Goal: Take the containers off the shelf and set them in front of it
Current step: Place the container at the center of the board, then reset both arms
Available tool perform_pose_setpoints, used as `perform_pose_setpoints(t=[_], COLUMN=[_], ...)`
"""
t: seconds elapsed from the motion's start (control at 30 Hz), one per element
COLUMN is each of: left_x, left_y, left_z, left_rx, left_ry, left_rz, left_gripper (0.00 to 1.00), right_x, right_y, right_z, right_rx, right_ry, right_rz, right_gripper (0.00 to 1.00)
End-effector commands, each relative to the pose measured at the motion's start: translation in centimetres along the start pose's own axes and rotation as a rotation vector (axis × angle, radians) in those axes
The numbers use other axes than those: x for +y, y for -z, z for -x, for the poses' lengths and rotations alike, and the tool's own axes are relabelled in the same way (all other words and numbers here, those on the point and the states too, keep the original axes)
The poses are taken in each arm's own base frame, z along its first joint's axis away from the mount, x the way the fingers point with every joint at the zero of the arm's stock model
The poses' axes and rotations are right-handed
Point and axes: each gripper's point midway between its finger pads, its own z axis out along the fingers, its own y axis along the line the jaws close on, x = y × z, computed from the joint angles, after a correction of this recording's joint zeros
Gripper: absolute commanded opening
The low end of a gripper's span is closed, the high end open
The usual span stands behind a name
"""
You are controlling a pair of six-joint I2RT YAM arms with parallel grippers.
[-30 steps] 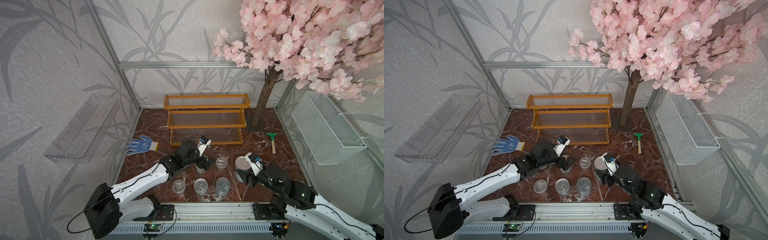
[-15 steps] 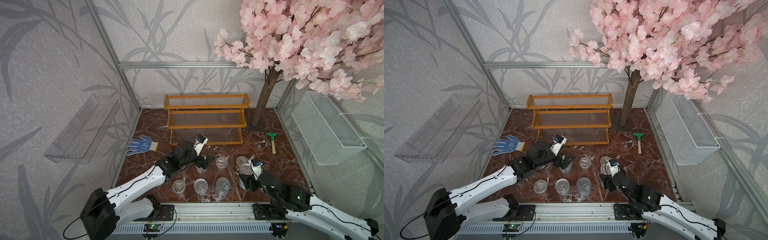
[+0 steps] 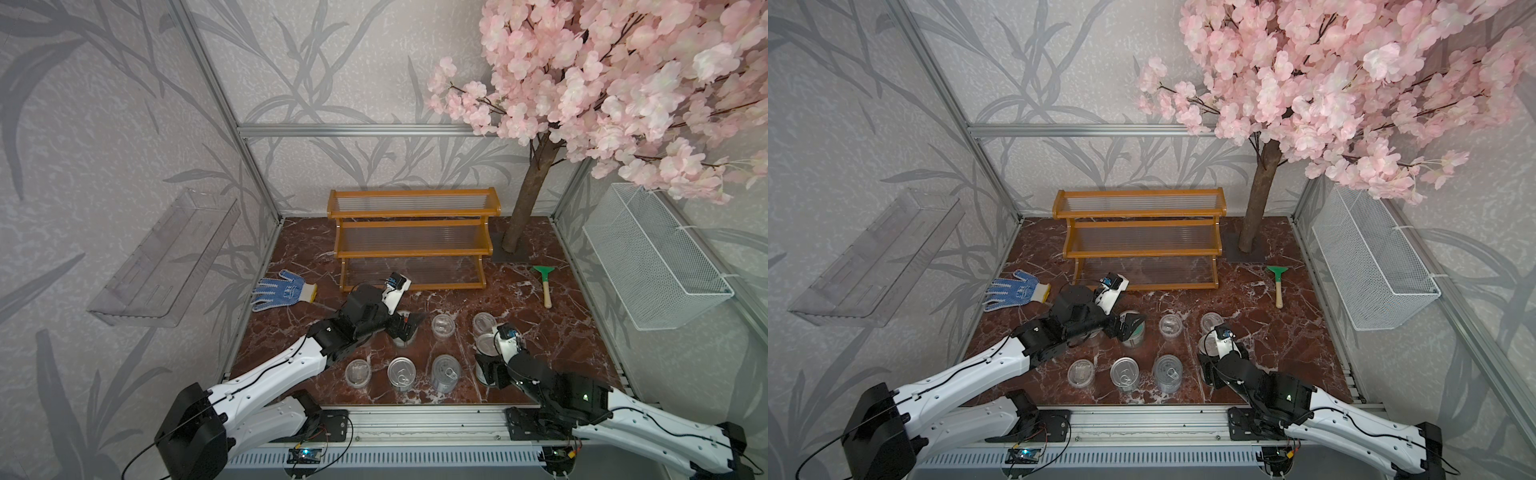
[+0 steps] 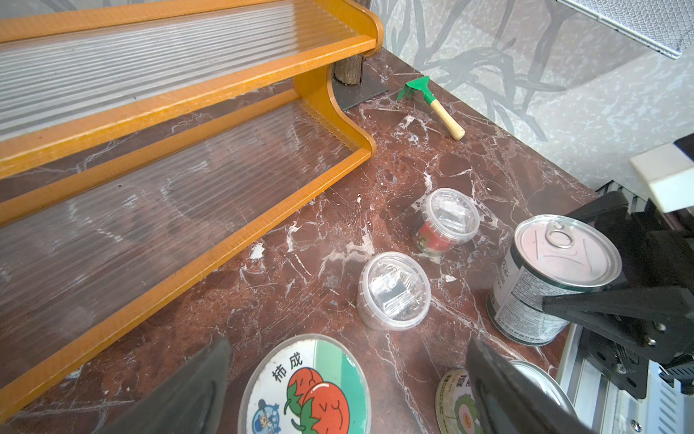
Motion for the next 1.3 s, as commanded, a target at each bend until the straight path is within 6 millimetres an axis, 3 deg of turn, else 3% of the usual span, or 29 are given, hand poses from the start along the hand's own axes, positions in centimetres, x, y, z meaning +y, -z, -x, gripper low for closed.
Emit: perform_pose_setpoints(t=[0.0, 0.27, 0.53, 0.83, 0.9, 1.03, 1.1, 1.2, 1.27], left_x=[0.3, 0.1, 0.4, 1.5, 2.5, 5.9, 7.9, 12.7, 17.1], left_y=[0.1, 0.2, 0.4, 1.0, 1.7, 3.9, 4.9, 6.8, 8.8], left_z=[0.3, -0.4, -0.6, 0.1, 0.6, 2.1, 2.3, 1.4, 0.8], left_rx=[-0.026, -0.023, -0.023, -0.026, -0.034, -0.043, -0.037, -0.005, -0.024], left_ry=[-0.012, -0.002, 0.002, 0.011, 0.014, 0.079, 0.115, 0.184, 0.270], left_rz=[0.000, -0.016, -0.015, 0.031, 0.080, 0.213, 0.290, 0.489, 0.627], left_gripper=[1.00, 1.00, 1.00, 1.00, 1.00, 1.00, 1.00, 1.00, 1.00], right_x=[-0.4, -0.8, -1.3, -1.3, -1.0, -1.7, -2.2, -4.6, -6.2], right_y=[0.1, 0.8, 1.4, 3.1, 3.5, 4.9, 4.6, 3.6, 2.5], right_z=[-0.1, 0.3, 0.8, 4.6, 6.0, 10.7, 11.8, 13.4, 14.3], right_rx=[-0.015, -0.001, -0.025, -0.126, -0.180, -0.380, -0.364, -0.298, -0.235], right_ry=[-0.010, 0.036, 0.008, 0.003, 0.004, -0.011, -0.043, -0.093, -0.110], right_rz=[-0.037, -0.121, -0.135, -0.156, -0.155, -0.208, -0.184, -0.209, -0.214], right_gripper=[0.72, 0.92, 0.95, 0.99, 0.99, 0.99, 0.99, 0.99, 0.99])
